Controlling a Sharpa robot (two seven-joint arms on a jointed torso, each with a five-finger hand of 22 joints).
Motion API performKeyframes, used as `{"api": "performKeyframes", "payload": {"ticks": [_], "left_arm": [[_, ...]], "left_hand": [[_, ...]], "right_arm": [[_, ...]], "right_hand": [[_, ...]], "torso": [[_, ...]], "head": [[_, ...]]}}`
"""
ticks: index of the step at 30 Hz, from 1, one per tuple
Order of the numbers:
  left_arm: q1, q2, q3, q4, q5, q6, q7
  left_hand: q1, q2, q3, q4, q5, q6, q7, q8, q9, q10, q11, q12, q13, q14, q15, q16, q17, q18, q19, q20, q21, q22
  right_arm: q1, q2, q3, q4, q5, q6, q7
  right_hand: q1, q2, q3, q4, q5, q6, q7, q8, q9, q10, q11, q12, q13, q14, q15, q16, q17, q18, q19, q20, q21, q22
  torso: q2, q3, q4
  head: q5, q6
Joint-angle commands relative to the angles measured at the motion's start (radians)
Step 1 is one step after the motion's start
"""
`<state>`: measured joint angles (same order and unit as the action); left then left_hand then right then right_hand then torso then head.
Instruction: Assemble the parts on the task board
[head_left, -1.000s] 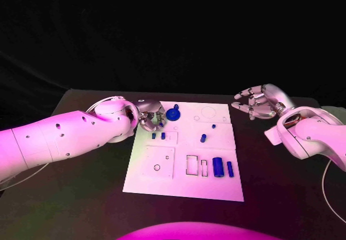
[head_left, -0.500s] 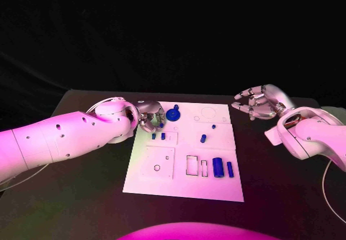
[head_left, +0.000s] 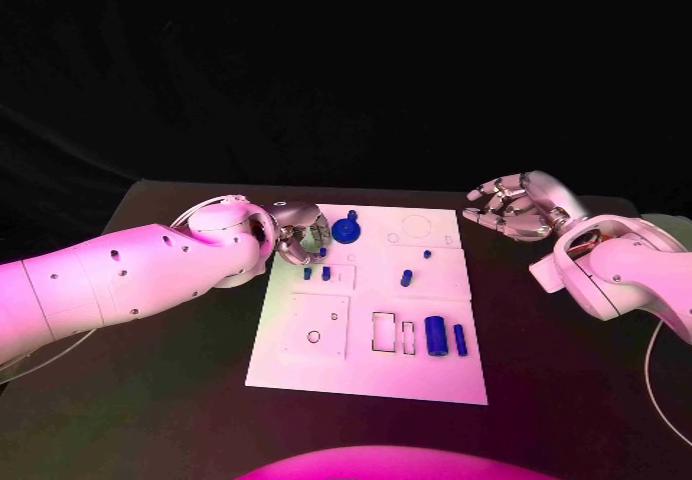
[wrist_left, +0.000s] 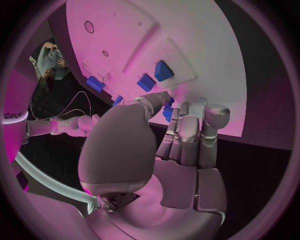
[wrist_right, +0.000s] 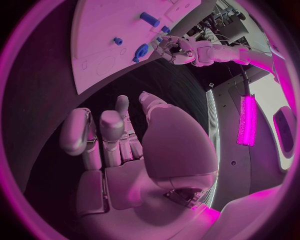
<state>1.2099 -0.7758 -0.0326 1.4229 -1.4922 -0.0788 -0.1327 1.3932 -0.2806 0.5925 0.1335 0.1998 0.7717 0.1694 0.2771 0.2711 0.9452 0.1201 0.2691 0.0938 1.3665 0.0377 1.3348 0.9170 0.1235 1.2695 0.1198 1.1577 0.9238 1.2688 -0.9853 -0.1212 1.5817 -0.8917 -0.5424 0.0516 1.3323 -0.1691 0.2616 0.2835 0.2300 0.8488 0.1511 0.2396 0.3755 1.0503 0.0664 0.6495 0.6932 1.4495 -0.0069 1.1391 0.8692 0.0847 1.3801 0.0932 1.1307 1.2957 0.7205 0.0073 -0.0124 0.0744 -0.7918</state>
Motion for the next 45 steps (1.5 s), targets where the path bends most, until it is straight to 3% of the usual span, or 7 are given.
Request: {"api": "performKeyframes", "payload": {"ticks": [1, 6, 8, 9, 12, 23, 45], "left_arm": [[0.0, -0.007, 0.001, 0.008, 0.024, -0.045, 0.043], [0.0, -0.032, 0.007, 0.017, 0.182, -0.114, 0.138], [0.0, -0.046, 0.012, 0.018, 0.308, -0.146, 0.197], [0.001, -0.059, 0.014, 0.018, 0.421, -0.167, 0.248], [0.002, -0.081, 0.017, 0.017, 0.635, -0.186, 0.341], [0.002, -0.148, 0.018, 0.048, 1.218, -0.153, 0.538], [0.001, -0.187, 0.015, 0.102, 1.383, -0.147, 0.577]], "left_hand": [[0.002, 0.0, -0.012, 0.001, -0.001, -0.002, -0.001, -0.004, -0.001, -0.011, 0.002, -0.003, -0.001, -0.007, 0.0, -0.003, -0.006, 0.011, -0.009, 0.003, -0.007, -0.008], [0.01, 0.016, -0.102, 0.023, 0.002, 0.013, -0.003, 0.0, -0.003, -0.048, 0.006, 0.011, 0.002, -0.028, 0.005, -0.013, -0.052, 0.018, -0.026, 0.008, -0.039, -0.048], [0.039, 0.035, -0.157, 0.038, 0.006, 0.021, -0.001, 0.0, -0.006, -0.087, 0.013, 0.02, 0.0, -0.11, 0.012, -0.084, -0.21, 0.043, -0.104, 0.014, -0.148, -0.191], [0.048, 0.046, -0.163, 0.046, 0.008, 0.031, 0.009, 0.003, -0.006, -0.082, 0.011, 0.034, 0.003, -0.095, 0.01, -0.068, -0.184, 0.039, -0.089, 0.013, -0.134, -0.169], [0.061, 0.052, -0.164, 0.059, 0.008, 0.05, 0.019, 0.01, -0.008, -0.085, 0.013, 0.055, 0.006, -0.174, 0.012, -0.133, -0.326, 0.059, -0.151, 0.014, -0.225, -0.286], [0.067, 0.061, -0.11, 0.067, 0.007, 0.098, 0.012, 0.037, -0.008, 0.009, -0.003, 0.172, 0.04, -0.259, 0.002, -0.174, -0.409, 0.063, -0.19, 0.008, -0.285, -0.33], [0.069, 0.06, -0.099, 0.057, 0.007, 0.103, 0.01, 0.045, -0.007, 0.007, -0.006, 0.197, 0.05, -0.269, -0.002, -0.183, -0.421, 0.062, -0.192, 0.003, -0.297, -0.337]], "right_arm": [[-0.003, 0.003, 0.0, -0.002, -0.106, 0.092, -0.028], [-0.005, 0.009, 0.0, -0.002, -0.268, 0.145, -0.052], [-0.006, 0.014, 0.0, 0.0, -0.351, 0.165, -0.063], [-0.007, 0.018, 0.0, 0.001, -0.418, 0.179, -0.074], [-0.008, 0.029, 0.0, 0.006, -0.538, 0.202, -0.1], [-0.015, 0.088, 0.0, 0.001, -0.799, 0.26, -0.196], [-0.045, 0.198, 0.0, -0.073, -0.891, 0.271, -0.24]], "right_hand": [[0.034, -0.026, 0.05, -0.012, -0.018, 0.023, 0.012, 0.014, -0.001, 0.002, 0.012, -0.178, -0.166, 0.029, 0.008, 0.209, 0.27, 0.008, 0.005, 0.007, -0.008, 0.002], [0.081, -0.041, 0.115, -0.034, -0.019, 0.071, 0.005, 0.019, -0.004, 0.024, 0.011, -0.278, -0.258, 0.042, 0.004, 0.242, 0.324, -0.003, 0.032, 0.006, 0.046, 0.04], [0.085, -0.053, 0.144, -0.038, -0.024, 0.088, 0.002, 0.015, -0.008, 0.053, 0.01, -0.328, -0.305, 0.049, 0.005, 0.257, 0.349, -0.007, 0.043, 0.004, 0.071, 0.058], [0.087, -0.06, 0.158, -0.043, -0.026, 0.096, 0.001, 0.014, -0.01, 0.065, 0.009, -0.353, -0.328, 0.052, 0.003, 0.264, 0.361, -0.011, 0.049, 0.004, 0.086, 0.068], [0.083, -0.069, 0.171, -0.048, -0.028, 0.104, 0.0, 0.011, -0.012, 0.073, 0.01, -0.385, -0.355, 0.053, 0.004, 0.27, 0.37, -0.014, 0.055, 0.005, 0.102, 0.08], [0.07, -0.089, 0.189, -0.056, -0.044, 0.102, 0.002, -0.005, -0.018, 0.064, 0.019, -0.453, -0.412, 0.056, 0.011, 0.28, 0.387, -0.018, 0.062, 0.01, 0.121, 0.097], [0.088, -0.072, 0.266, -0.102, -0.07, 0.132, 0.004, -0.009, -0.02, 0.096, 0.021, -0.495, -0.466, 0.065, 0.013, 0.303, 0.421, -0.034, 0.095, 0.014, 0.206, 0.151]], "torso": [[0.0, -0.0001, -0.0005], [-0.001, 0.0007, 0.0008], [0.0, 0.0014, 0.0], [0.0, 0.0015, -0.0005], [0.0, 0.0022, -0.0015], [0.001, -0.0011, -0.0003], [0.001, -0.001, 0.0018]], "head": [[0.002, 0.001], [0.001, 0.003], [0.0, 0.004], [-0.001, 0.006], [-0.012, 0.009], [-0.055, 0.018], [-0.064, 0.019]]}}
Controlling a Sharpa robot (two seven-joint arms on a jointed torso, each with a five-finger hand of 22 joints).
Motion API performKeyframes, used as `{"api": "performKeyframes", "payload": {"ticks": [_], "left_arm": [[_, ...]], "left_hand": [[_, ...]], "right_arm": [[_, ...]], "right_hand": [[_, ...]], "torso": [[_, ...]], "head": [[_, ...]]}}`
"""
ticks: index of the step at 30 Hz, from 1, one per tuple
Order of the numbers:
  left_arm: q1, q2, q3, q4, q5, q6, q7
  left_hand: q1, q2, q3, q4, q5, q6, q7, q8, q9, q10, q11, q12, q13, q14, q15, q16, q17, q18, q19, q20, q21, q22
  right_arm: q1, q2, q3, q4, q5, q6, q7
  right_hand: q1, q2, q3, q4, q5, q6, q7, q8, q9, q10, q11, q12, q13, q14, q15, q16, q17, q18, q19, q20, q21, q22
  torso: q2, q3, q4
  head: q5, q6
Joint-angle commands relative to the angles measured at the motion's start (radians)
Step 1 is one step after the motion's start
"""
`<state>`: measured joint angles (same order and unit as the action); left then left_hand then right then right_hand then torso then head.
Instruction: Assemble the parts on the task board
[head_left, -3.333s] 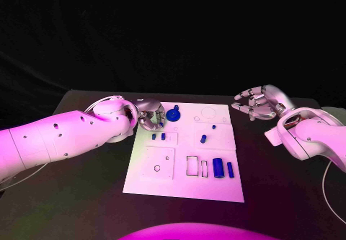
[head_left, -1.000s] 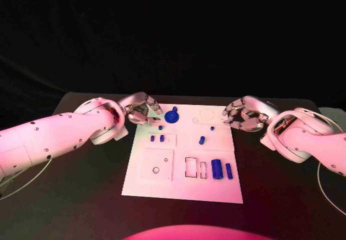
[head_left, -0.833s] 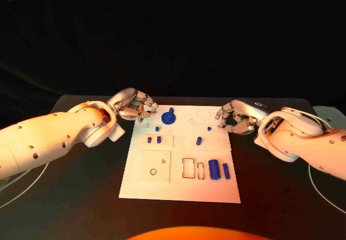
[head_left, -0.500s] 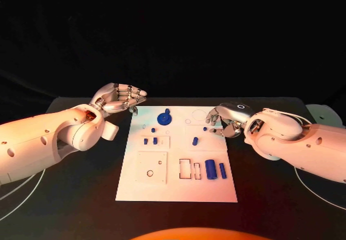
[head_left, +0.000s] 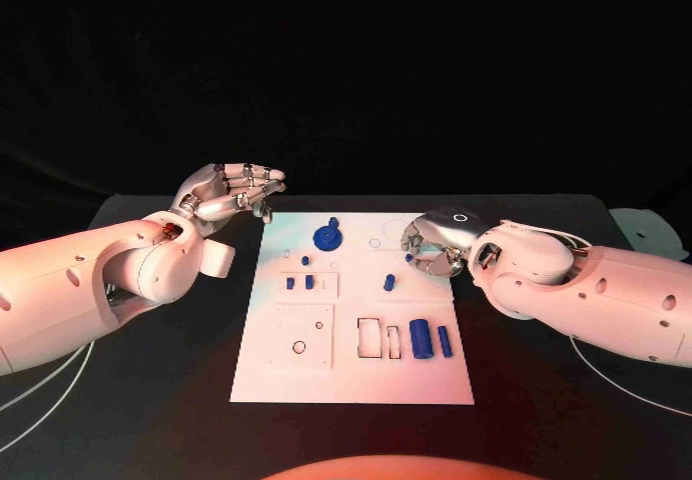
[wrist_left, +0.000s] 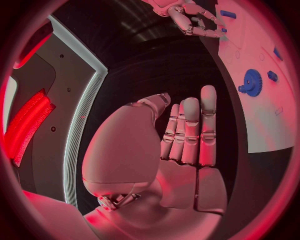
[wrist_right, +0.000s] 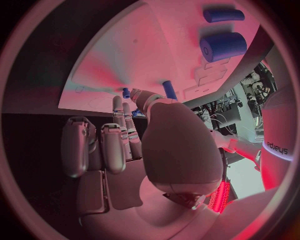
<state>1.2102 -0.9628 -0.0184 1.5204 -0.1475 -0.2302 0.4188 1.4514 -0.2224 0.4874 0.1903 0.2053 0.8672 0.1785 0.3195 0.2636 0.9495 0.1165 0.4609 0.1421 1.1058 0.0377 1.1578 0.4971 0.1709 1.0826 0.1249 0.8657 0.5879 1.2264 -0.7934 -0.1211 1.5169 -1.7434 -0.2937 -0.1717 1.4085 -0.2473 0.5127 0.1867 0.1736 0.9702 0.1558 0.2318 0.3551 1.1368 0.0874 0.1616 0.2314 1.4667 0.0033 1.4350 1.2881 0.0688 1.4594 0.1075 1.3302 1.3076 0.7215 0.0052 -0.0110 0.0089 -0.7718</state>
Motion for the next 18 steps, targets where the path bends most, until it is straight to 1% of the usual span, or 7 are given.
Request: {"api": "performKeyframes", "payload": {"ticks": [1, 6, 8, 10, 13, 18], "left_arm": [[0.001, -0.001, 0.001, 0.005, 0.039, 0.004, 0.025], [0.0, -0.001, 0.0, 0.006, 0.04, 0.001, 0.023], [0.0, -0.002, 0.0, 0.006, 0.04, -0.001, 0.021], [0.0, -0.002, 0.0, 0.005, 0.04, -0.003, 0.019], [0.001, -0.002, 0.0, 0.005, 0.04, -0.006, 0.017], [0.001, -0.002, 0.0, 0.005, 0.04, -0.008, 0.011]], "left_hand": [[0.011, 0.002, 0.006, 0.0, 0.002, 0.006, 0.002, 0.002, 0.0, 0.002, -0.002, 0.006, 0.002, -0.008, -0.002, -0.005, -0.001, 0.015, -0.005, -0.003, -0.006, -0.002], [0.011, 0.001, 0.008, -0.001, 0.002, 0.004, 0.003, 0.002, 0.0, -0.002, -0.001, 0.008, 0.002, -0.008, -0.002, -0.005, -0.002, 0.015, -0.004, -0.003, -0.006, -0.002], [0.011, 0.001, 0.009, -0.003, 0.002, 0.002, 0.003, 0.001, -0.001, -0.005, -0.001, 0.009, 0.003, -0.008, -0.001, -0.005, -0.003, 0.015, -0.003, -0.003, -0.007, -0.003], [0.013, 0.001, 0.011, -0.005, 0.002, -0.001, 0.004, 0.0, -0.001, -0.009, 0.0, 0.011, 0.003, -0.008, -0.001, -0.005, -0.004, 0.014, -0.002, -0.003, -0.007, -0.003], [0.013, 0.001, 0.013, -0.007, 0.002, -0.004, 0.006, -0.001, -0.002, -0.012, 0.001, 0.012, 0.004, -0.007, -0.001, -0.005, -0.005, 0.014, -0.001, -0.003, -0.008, -0.004], [0.013, 0.0, 0.017, -0.011, 0.002, -0.012, 0.009, -0.003, -0.003, -0.021, 0.004, 0.016, 0.005, -0.007, 0.001, -0.004, -0.007, 0.014, 0.001, -0.002, -0.008, -0.005]], "right_arm": [[-0.004, 0.009, 0.0, -0.012, -0.04, 0.022, -0.017], [-0.007, 0.019, 0.0, -0.023, -0.042, 0.029, -0.015], [-0.009, 0.022, 0.0, -0.024, -0.042, 0.034, -0.014], [-0.011, 0.024, 0.0, -0.025, -0.042, 0.038, -0.014], [-0.013, 0.027, 0.0, -0.028, -0.042, 0.047, -0.016], [-0.015, 0.031, -0.001, -0.032, -0.044, 0.065, -0.019]], "right_hand": [[0.014, 0.009, 0.023, -0.01, -0.021, 0.013, -0.001, -0.001, 0.001, 0.012, -0.001, -0.009, -0.007, 0.047, 0.003, 0.007, 0.001, -0.018, 0.016, 0.0, 0.007, 0.14], [0.013, 0.017, 0.057, -0.034, -0.032, 0.034, -0.005, 0.004, 0.004, 0.034, -0.006, -0.012, -0.017, 0.048, 0.0, 0.011, 0.007, -0.022, 0.024, -0.003, 0.029, 0.154], [0.011, 0.02, 0.068, -0.044, -0.032, 0.042, -0.008, 0.007, 0.006, 0.044, -0.008, -0.013, -0.019, 0.049, -0.003, 0.012, 0.008, -0.024, 0.026, -0.004, 0.036, 0.159], [0.01, 0.021, 0.073, -0.05, -0.032, 0.047, -0.009, 0.009, 0.007, 0.051, -0.01, -0.013, -0.02, 0.049, -0.004, 0.013, 0.01, -0.025, 0.029, -0.005, 0.044, 0.163], [0.006, 0.027, 0.085, -0.065, -0.031, 0.058, -0.013, 0.014, 0.01, 0.064, -0.014, -0.014, -0.022, 0.049, -0.007, 0.014, 0.01, -0.028, 0.034, -0.008, 0.057, 0.171], [0.004, 0.031, 0.09, -0.074, -0.031, 0.064, -0.015, 0.016, 0.012, 0.071, -0.017, -0.014, -0.022, 0.05, -0.009, 0.015, 0.011, -0.029, 0.037, -0.01, 0.064, 0.175]], "torso": [[0.0, 0.0015, 0.0008], [0.0, 0.0015, 0.0005], [0.0, 0.003, -0.001], [0.0, 0.0031, -0.0015], [0.0, 0.0028, -0.0017], [-0.001, 0.0023, -0.0015]], "head": [[0.001, -0.001], [0.003, -0.004], [0.004, -0.004], [0.003, -0.006], [0.002, -0.007], [0.001, -0.009]]}}
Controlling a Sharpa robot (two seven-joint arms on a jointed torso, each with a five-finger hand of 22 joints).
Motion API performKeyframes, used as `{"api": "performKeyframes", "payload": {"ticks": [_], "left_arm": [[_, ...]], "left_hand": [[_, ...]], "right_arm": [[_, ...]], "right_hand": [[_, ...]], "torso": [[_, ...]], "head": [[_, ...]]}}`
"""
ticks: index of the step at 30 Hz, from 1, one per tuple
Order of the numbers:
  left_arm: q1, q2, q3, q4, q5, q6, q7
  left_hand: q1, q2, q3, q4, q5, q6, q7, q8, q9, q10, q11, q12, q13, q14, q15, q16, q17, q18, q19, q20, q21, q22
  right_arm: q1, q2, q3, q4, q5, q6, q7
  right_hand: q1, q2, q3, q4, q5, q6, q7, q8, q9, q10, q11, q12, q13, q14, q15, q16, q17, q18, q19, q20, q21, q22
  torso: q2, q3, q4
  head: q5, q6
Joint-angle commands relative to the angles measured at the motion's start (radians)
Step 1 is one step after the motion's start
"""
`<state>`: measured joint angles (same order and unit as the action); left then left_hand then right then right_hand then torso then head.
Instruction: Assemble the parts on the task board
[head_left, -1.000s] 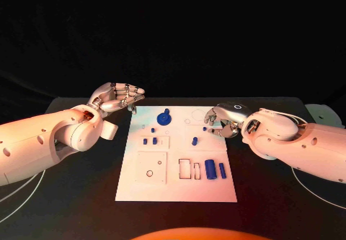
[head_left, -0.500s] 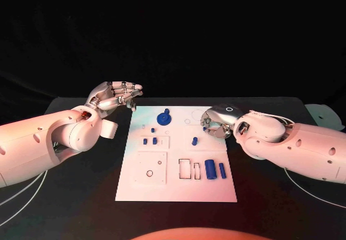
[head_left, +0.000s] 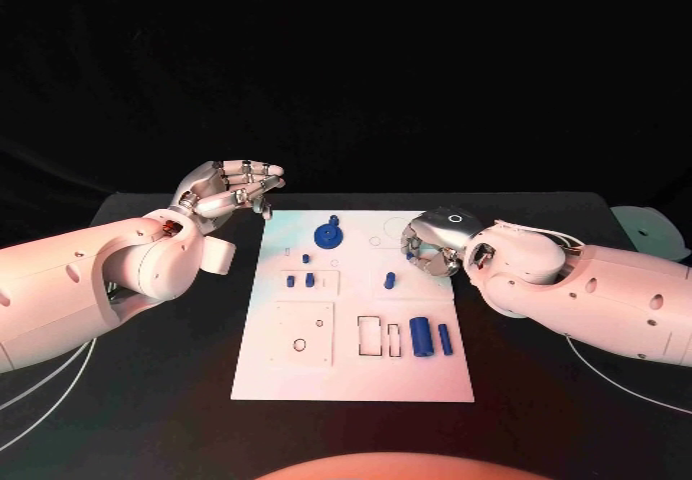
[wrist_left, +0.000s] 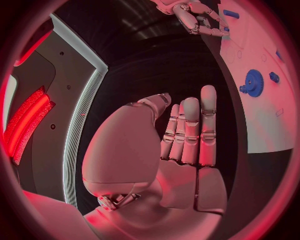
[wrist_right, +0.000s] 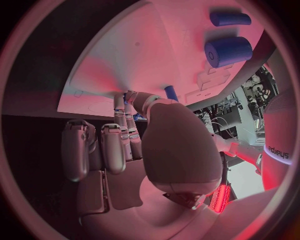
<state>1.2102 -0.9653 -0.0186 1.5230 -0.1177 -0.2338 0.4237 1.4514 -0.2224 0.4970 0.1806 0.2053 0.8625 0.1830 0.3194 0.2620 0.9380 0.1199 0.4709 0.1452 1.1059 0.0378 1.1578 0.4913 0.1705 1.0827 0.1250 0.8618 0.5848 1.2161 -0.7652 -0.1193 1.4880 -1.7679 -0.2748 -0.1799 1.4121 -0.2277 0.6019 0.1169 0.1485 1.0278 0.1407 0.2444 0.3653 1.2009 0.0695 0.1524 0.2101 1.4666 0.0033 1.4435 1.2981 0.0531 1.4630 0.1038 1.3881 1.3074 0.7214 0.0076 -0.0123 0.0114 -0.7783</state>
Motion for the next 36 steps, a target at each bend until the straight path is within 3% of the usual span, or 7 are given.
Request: {"api": "performKeyframes", "payload": {"ticks": [1, 19, 28, 36], "left_arm": [[0.001, 0.0, 0.001, 0.002, 0.01, -0.005, 0.005], [0.001, 0.0, 0.001, 0.003, 0.01, -0.007, -0.005], [0.001, -0.001, 0.001, 0.002, 0.01, -0.009, -0.01], [0.001, -0.001, 0.001, 0.002, 0.01, -0.011, -0.012]], "left_hand": [[0.012, 0.0, 0.008, -0.002, 0.002, -0.009, 0.005, -0.004, -0.002, -0.012, 0.001, 0.007, 0.002, -0.007, 0.001, -0.004, -0.002, 0.014, 0.001, -0.002, -0.005, -0.002], [0.012, -0.001, 0.011, -0.006, 0.002, -0.014, 0.008, -0.005, -0.003, -0.02, 0.003, 0.01, 0.003, -0.008, 0.003, -0.003, -0.004, 0.014, 0.002, -0.001, -0.006, -0.002], [0.012, -0.001, 0.012, -0.008, 0.002, -0.015, 0.008, -0.005, -0.004, -0.023, 0.004, 0.011, 0.003, -0.009, 0.003, -0.003, -0.005, 0.014, 0.002, -0.001, -0.006, -0.003], [0.013, -0.001, 0.014, -0.01, 0.003, -0.017, 0.009, -0.005, -0.004, -0.026, 0.005, 0.012, 0.003, -0.009, 0.004, -0.003, -0.006, 0.014, 0.002, 0.0, -0.006, -0.003]], "right_arm": [[-0.005, 0.004, -0.002, -0.004, -0.02, 0.051, -0.012], [-0.016, 0.024, -0.006, -0.006, -0.062, 0.088, -0.046], [-0.016, 0.02, -0.006, 0.008, -0.075, 0.035, -0.059], [-0.011, 0.006, -0.004, 0.03, -0.085, -0.037, -0.067]], "right_hand": [[0.0, 0.011, 0.002, -0.006, -0.006, 0.006, 0.0, 0.004, 0.002, 0.007, 0.001, -0.006, -0.002, 0.05, -0.009, 0.006, 0.002, -0.014, 0.033, -0.006, 0.006, 0.176], [-0.011, 0.021, 0.01, -0.021, -0.009, 0.019, -0.003, 0.01, 0.007, 0.016, -0.002, -0.012, -0.005, 0.05, -0.012, 0.007, 0.001, -0.018, 0.041, -0.009, 0.025, 0.187], [-0.02, 0.036, 0.019, -0.034, -0.007, 0.031, -0.007, 0.018, 0.014, 0.032, -0.006, -0.013, -0.006, 0.049, -0.016, 0.003, -0.009, -0.023, 0.05, -0.012, 0.049, 0.199], [-0.023, 0.037, 0.019, -0.037, -0.007, 0.033, -0.008, 0.019, 0.015, 0.036, -0.007, -0.013, -0.006, 0.048, -0.016, 0.002, -0.013, -0.024, 0.054, -0.012, 0.056, 0.203]], "torso": [[-0.001, -0.0001, -0.0002], [-0.001, -0.0012, -0.0004], [-0.001, -0.0006, 0.0004], [-0.001, -0.001, -0.0002]], "head": [[-0.001, -0.002], [-0.001, -0.01], [-0.001, -0.012], [0.0, -0.01]]}}
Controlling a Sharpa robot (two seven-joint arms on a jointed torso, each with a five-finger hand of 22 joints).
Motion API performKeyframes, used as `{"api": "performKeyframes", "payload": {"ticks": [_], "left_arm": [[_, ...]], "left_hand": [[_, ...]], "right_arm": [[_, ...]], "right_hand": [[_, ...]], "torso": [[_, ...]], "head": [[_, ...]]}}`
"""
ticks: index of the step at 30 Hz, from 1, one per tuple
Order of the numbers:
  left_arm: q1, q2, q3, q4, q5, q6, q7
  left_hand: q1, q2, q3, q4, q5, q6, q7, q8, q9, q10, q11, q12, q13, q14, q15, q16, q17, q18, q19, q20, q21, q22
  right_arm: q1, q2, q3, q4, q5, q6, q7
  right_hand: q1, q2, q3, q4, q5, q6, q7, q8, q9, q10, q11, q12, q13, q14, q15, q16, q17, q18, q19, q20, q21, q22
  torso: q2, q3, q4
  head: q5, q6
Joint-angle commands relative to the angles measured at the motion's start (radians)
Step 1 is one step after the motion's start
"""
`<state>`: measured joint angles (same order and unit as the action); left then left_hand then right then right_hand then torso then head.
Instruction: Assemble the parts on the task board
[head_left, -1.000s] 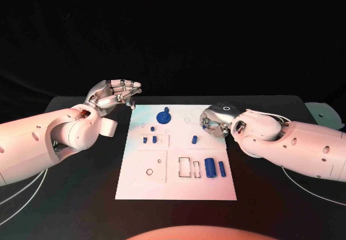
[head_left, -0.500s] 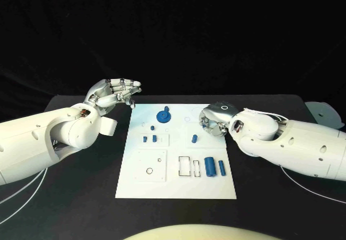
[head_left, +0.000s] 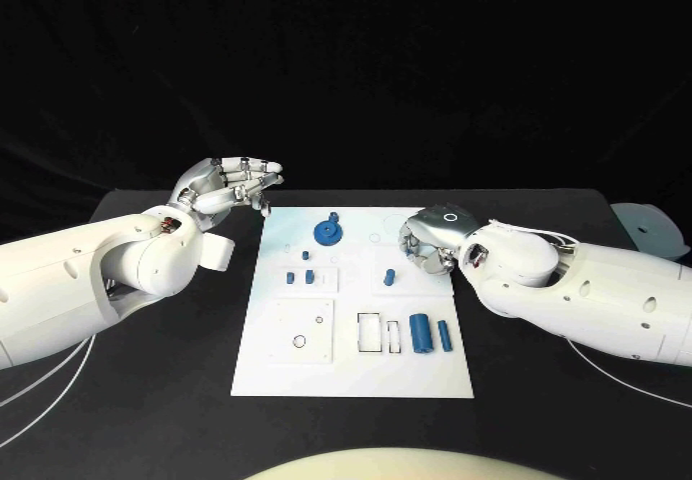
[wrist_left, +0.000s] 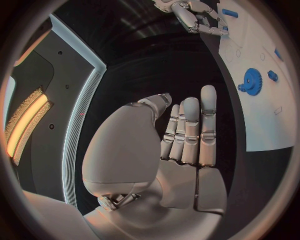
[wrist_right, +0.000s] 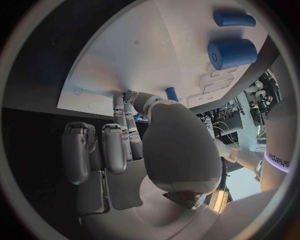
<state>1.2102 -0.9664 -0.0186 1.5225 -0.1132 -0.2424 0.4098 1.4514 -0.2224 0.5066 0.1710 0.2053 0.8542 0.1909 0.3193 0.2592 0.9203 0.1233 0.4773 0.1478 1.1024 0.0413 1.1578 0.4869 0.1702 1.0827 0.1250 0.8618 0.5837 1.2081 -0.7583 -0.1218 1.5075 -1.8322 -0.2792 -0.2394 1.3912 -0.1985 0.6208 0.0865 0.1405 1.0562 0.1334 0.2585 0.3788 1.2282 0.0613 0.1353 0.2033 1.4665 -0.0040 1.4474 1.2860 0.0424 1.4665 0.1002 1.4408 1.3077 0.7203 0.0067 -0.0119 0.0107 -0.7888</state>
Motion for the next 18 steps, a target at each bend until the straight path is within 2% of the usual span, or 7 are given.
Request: {"api": "performKeyframes", "payload": {"ticks": [1, 12, 18], "left_arm": [[0.001, 0.0, 0.001, 0.002, 0.006, -0.003, 0.001], [0.001, -0.001, 0.001, -0.004, 0.006, -0.003, -0.002], [0.001, -0.002, 0.001, -0.007, 0.006, -0.003, -0.003]], "left_hand": [[0.013, -0.001, 0.004, 0.0, 0.003, -0.009, 0.001, -0.005, -0.001, -0.008, 0.001, 0.006, 0.001, -0.006, 0.0, -0.003, -0.001, 0.014, 0.002, 0.0, -0.006, -0.002], [0.012, -0.002, 0.006, -0.001, 0.003, -0.011, 0.002, -0.006, -0.001, -0.012, 0.002, 0.007, 0.001, -0.007, 0.001, -0.004, -0.002, 0.014, 0.002, 0.0, -0.007, -0.002], [0.01, -0.002, 0.006, -0.002, 0.003, -0.013, 0.003, -0.006, -0.002, -0.015, 0.003, 0.009, 0.002, -0.008, 0.002, -0.004, -0.003, 0.014, 0.001, 0.001, -0.007, -0.002]], "right_arm": [[-0.002, -0.003, -0.001, 0.013, -0.022, -0.041, -0.008], [0.005, -0.028, 0.004, 0.051, -0.02, -0.103, -0.001], [0.007, -0.056, 0.008, 0.097, -0.009, -0.127, 0.001]], "right_hand": [[-0.003, 0.007, 0.0, -0.007, 0.001, 0.005, -0.001, 0.005, 0.002, 0.008, 0.001, 0.003, 0.001, 0.049, -0.009, -0.002, 0.0, -0.014, 0.051, -0.009, 0.006, 0.204], [-0.007, 0.007, 0.0, -0.008, 0.0, 0.005, -0.002, 0.006, 0.003, 0.01, 0.001, 0.002, 0.001, 0.049, -0.009, -0.001, 0.0, -0.016, 0.054, -0.009, 0.014, 0.208], [-0.01, 0.007, -0.001, -0.008, -0.001, 0.006, -0.002, 0.006, 0.004, 0.011, 0.001, 0.002, 0.001, 0.049, -0.01, -0.002, 0.0, -0.017, 0.056, -0.01, 0.017, 0.21]], "torso": [[0.0, -0.0002, -0.0006], [0.001, 0.0016, -0.0007], [0.0, 0.0004, -0.0021]], "head": [[0.0, 0.001], [0.003, 0.003], [0.008, 0.005]]}}
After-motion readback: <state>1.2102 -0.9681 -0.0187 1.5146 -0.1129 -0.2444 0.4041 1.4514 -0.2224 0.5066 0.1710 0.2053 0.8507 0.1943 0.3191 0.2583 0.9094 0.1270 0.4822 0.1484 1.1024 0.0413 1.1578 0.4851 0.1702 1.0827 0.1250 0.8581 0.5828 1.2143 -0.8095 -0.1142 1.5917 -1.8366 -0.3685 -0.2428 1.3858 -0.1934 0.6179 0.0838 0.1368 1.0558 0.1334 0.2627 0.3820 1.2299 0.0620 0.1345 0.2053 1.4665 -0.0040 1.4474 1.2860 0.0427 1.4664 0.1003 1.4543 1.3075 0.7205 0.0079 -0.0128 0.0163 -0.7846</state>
